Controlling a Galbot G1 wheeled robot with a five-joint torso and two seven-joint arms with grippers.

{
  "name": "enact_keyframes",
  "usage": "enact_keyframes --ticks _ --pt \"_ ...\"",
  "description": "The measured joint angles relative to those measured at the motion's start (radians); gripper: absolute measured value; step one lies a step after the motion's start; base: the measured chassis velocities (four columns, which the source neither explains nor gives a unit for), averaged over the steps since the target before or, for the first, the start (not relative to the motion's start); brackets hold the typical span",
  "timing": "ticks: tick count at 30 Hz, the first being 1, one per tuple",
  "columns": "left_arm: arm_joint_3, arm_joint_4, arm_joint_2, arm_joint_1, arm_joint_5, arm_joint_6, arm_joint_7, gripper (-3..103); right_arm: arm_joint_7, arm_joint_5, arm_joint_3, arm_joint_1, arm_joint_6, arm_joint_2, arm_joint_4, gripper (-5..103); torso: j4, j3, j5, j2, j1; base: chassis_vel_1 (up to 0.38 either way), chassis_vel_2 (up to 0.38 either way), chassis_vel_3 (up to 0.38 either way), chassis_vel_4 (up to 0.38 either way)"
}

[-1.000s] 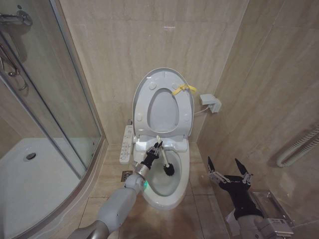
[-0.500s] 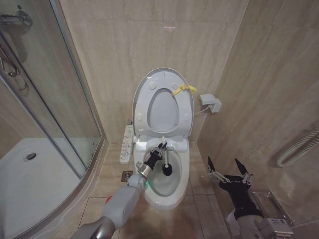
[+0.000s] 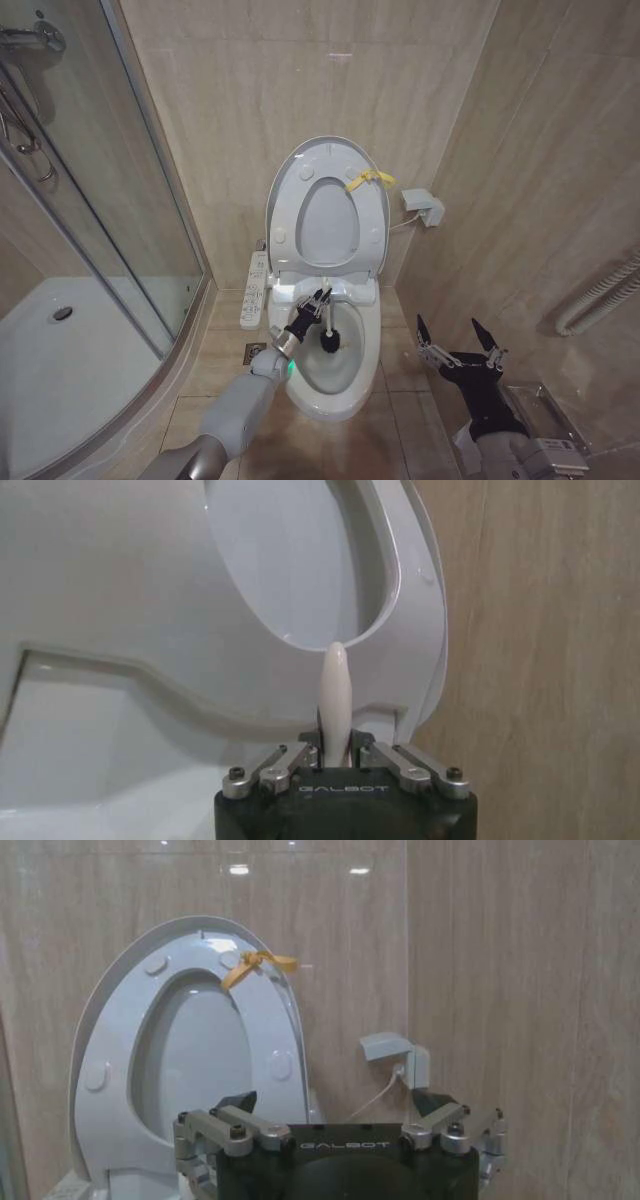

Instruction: Open the toilet lid, clean the toilet bowl with a toilet brush, close the toilet lid, and flush.

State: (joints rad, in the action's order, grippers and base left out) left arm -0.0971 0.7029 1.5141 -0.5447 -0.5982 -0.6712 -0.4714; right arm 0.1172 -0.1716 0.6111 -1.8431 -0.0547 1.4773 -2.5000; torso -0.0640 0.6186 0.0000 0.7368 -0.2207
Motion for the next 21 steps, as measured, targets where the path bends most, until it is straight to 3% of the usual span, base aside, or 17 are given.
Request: enact_keyframes --ticks 7,15,21 --pt "-0.005 0.021 0.020 0.002 -0.062 0.008 0.007 19 0.000 0.000 0.000 0.000 0.000 0.000 0.000 100 -0.0002 0.000 -0.0001 0.000 0.000 0.000 0.000 0.000 0.000" --pt "0.003 0.000 0.002 -0.007 -0.004 -0.003 -0.001 19 0.000 0.000 0.000 0.000 0.000 0.000 0.000 100 0.0005 0.000 0.0000 0.000 0.000 0.000 0.000 0.000 0.000" --pt "-0.002 0.017 0.011 -0.009 -0.049 0.004 0.001 19 0.000 0.000 0.000 0.000 0.000 0.000 0.000 100 0.0001 0.000 0.0000 0.000 0.000 0.000 0.000 0.000 0.000"
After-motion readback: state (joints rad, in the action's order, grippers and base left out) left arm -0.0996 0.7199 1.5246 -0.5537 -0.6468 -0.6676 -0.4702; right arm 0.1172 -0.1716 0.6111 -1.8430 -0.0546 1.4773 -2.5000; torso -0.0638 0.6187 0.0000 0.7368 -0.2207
